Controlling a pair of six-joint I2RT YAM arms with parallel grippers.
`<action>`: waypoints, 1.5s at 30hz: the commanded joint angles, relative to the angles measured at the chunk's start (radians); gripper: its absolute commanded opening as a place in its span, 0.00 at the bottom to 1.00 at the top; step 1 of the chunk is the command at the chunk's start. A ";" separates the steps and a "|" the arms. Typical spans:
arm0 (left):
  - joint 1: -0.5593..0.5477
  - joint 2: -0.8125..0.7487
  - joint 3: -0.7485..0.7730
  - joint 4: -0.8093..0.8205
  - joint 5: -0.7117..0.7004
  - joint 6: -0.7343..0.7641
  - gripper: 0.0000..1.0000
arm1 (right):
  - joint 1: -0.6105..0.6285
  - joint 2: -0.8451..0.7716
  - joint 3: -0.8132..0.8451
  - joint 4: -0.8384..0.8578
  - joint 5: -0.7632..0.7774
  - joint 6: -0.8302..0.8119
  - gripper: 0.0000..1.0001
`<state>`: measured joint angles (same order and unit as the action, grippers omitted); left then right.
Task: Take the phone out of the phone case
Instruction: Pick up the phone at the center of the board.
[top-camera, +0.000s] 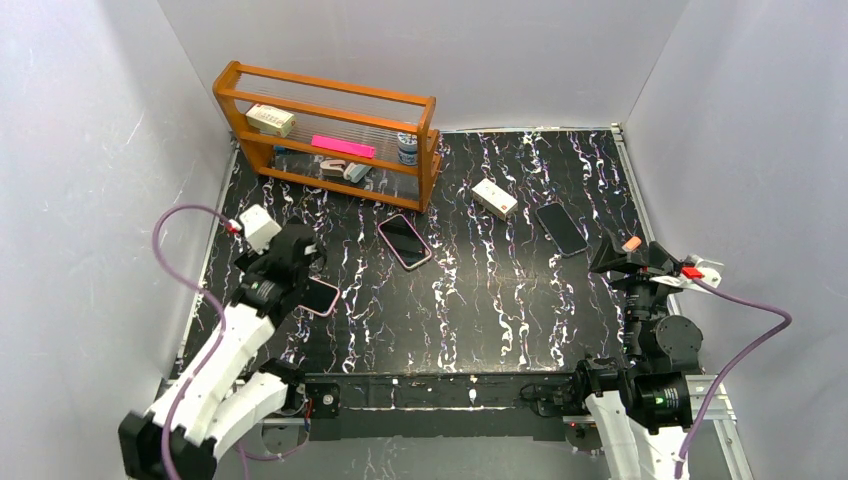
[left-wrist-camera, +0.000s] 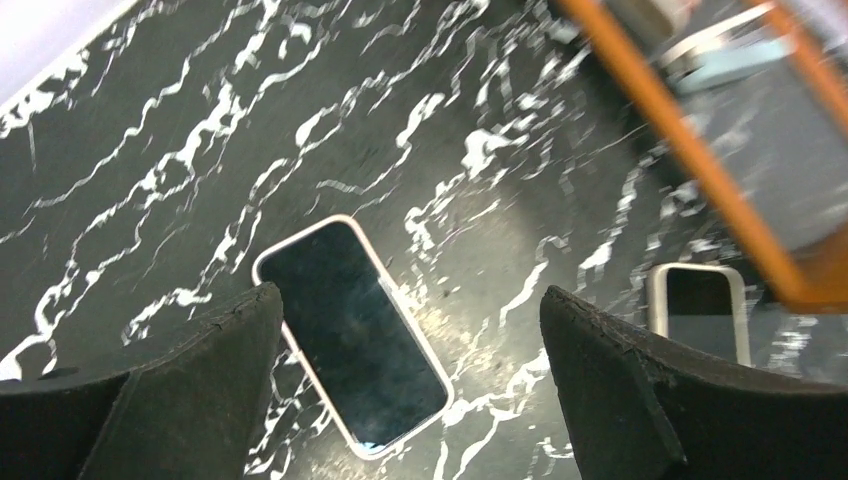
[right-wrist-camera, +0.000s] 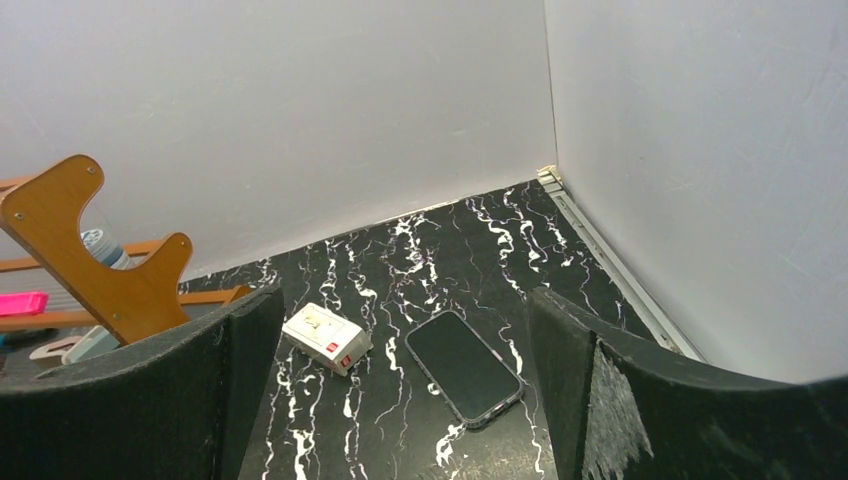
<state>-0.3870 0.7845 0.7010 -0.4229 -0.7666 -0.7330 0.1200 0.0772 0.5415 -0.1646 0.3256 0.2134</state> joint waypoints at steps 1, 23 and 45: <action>0.011 0.192 0.093 -0.250 -0.058 -0.251 0.98 | 0.019 -0.017 -0.006 0.036 -0.006 -0.001 0.99; 0.189 0.629 0.071 -0.201 0.254 -0.515 0.98 | 0.053 -0.043 -0.014 0.043 -0.007 -0.008 0.99; 0.220 0.729 0.009 -0.184 0.263 -0.627 0.82 | 0.053 -0.015 -0.007 0.035 -0.035 -0.009 0.99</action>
<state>-0.1825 1.4719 0.7620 -0.5842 -0.5240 -1.3025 0.1661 0.0521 0.5255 -0.1612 0.3096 0.2100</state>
